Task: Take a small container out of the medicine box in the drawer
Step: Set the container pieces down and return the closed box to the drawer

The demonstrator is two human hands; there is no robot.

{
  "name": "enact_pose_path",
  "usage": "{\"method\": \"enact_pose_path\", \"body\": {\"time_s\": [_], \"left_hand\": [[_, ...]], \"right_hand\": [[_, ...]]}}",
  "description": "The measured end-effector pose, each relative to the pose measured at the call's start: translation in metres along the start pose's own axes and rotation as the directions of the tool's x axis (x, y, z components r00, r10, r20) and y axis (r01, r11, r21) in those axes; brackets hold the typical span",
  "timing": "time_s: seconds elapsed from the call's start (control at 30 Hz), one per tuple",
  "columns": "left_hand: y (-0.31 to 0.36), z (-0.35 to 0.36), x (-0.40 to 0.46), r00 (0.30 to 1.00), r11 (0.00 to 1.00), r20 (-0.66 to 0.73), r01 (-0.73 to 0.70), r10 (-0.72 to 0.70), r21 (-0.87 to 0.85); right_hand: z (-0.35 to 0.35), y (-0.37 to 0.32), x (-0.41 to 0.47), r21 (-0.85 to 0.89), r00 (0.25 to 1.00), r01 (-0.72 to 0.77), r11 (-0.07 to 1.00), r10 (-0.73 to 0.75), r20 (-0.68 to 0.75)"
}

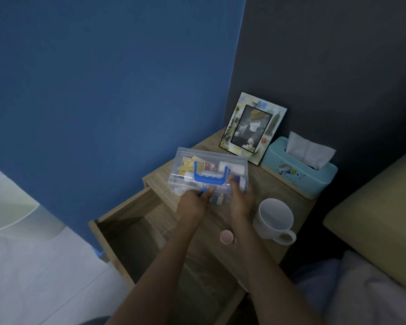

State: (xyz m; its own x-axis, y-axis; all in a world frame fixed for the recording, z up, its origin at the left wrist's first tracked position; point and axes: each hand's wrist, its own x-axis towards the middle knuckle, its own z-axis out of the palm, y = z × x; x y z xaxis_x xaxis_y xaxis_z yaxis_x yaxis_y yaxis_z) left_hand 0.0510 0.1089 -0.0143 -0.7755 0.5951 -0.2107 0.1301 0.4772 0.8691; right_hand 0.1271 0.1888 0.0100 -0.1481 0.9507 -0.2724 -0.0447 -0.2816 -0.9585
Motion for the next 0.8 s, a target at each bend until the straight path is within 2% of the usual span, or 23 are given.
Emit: {"method": "enact_pose_path", "body": {"time_s": [0.17,0.33,0.5,0.6,0.67,0.8], "left_hand": [[-0.001,0.001,0.004,0.982,0.975,0.190,0.047,-0.005,-0.217],[0.004,-0.007,-0.004,0.938,0.892,0.346,0.173,-0.019,-0.418],[0.000,-0.026,-0.010,0.971,0.917,0.230,0.152,-0.069,-0.369],[-0.017,-0.037,-0.008,0.989,0.972,0.146,0.071,-0.038,-0.226],[-0.020,-0.035,-0.005,0.990,0.987,0.138,0.045,-0.023,-0.157],[-0.006,-0.020,-0.002,0.990,0.984,0.141,0.026,-0.001,-0.178]], "right_hand": [[0.000,0.004,0.004,-0.013,1.000,0.004,1.000,-0.004,0.008],[0.000,0.004,0.003,0.005,1.000,0.018,1.000,-0.018,0.015],[-0.004,0.003,0.002,-0.003,0.999,-0.007,1.000,0.007,0.040],[-0.003,0.004,0.001,0.042,0.999,-0.007,0.999,0.006,0.038],[-0.002,0.004,0.003,0.030,1.000,0.000,1.000,-0.001,0.031],[-0.003,0.006,0.008,-0.014,0.999,0.008,1.000,-0.007,0.037]]}}
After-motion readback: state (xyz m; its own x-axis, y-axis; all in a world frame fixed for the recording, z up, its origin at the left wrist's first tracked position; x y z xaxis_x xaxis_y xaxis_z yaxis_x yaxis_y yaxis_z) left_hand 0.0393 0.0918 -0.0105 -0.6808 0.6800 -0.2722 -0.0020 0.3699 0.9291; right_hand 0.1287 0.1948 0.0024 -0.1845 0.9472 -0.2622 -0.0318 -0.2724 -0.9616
